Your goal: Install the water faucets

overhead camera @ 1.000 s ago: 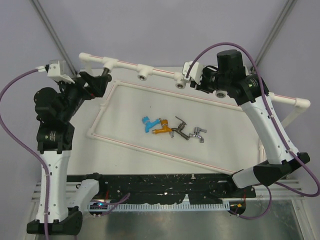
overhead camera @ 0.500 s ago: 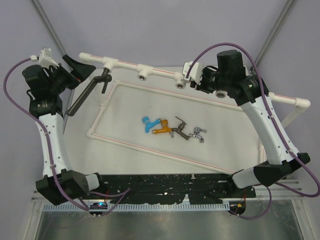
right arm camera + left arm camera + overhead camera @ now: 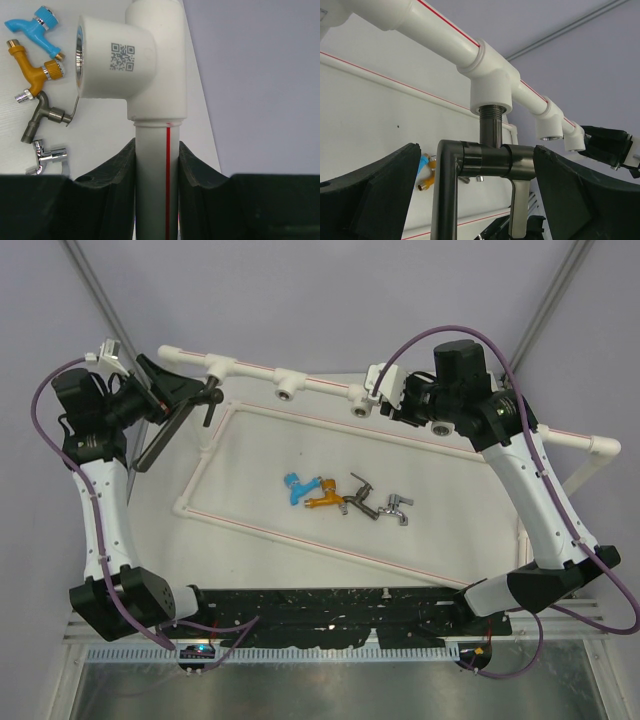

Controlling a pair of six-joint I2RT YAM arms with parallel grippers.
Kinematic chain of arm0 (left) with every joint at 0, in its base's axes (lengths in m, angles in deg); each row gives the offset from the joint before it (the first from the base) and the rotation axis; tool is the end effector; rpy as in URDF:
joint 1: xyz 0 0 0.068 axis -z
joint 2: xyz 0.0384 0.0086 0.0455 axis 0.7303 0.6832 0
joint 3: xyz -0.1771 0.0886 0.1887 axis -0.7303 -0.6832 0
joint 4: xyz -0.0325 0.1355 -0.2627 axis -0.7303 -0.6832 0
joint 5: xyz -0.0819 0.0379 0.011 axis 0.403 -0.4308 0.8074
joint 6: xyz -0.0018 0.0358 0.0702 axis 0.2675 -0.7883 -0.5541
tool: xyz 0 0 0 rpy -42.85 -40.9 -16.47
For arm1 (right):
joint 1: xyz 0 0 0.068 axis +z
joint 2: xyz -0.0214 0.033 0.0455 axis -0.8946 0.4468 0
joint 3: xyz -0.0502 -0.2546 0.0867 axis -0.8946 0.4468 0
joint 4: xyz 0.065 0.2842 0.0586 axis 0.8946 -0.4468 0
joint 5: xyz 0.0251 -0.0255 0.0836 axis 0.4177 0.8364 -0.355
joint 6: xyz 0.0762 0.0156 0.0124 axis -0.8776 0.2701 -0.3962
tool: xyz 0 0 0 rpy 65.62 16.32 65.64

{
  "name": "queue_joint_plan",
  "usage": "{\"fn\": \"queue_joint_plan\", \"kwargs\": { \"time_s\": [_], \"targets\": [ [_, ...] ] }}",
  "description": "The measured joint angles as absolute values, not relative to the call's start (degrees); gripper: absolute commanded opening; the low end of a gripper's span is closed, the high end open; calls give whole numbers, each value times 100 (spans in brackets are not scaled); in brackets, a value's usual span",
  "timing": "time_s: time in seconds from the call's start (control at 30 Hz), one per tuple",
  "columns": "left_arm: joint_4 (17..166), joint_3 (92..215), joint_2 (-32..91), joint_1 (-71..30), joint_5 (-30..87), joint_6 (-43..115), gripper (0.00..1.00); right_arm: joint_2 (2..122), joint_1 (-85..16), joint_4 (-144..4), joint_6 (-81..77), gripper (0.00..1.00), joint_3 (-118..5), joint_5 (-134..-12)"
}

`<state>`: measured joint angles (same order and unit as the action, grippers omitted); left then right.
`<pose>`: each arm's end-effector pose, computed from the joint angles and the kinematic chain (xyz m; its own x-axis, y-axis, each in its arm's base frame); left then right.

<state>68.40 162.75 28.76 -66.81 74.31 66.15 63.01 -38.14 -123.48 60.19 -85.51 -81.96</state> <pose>0.3302 0.0612 0.4365 -0.5294 -0.6083 -0.5914 0.2524 0.5526 -0.7943 0.2996 0.1637 0.4654 0.2498 -0.7511 -0.6111 -0.7524 0.2467 -0.6107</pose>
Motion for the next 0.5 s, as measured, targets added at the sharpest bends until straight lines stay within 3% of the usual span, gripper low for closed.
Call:
{"fn": "queue_joint_plan", "kwargs": {
  "time_s": [0.23,0.5],
  "targets": [
    [6897,16238,2928,-6580,7632,6737,92,6301,-3812,-12346,6019,5,-8551,-8196],
    [6879,16231,2978,-6495,7711,6711,69,6301,-3812,-12350,6017,5,-8551,-8196]
  ]
}}
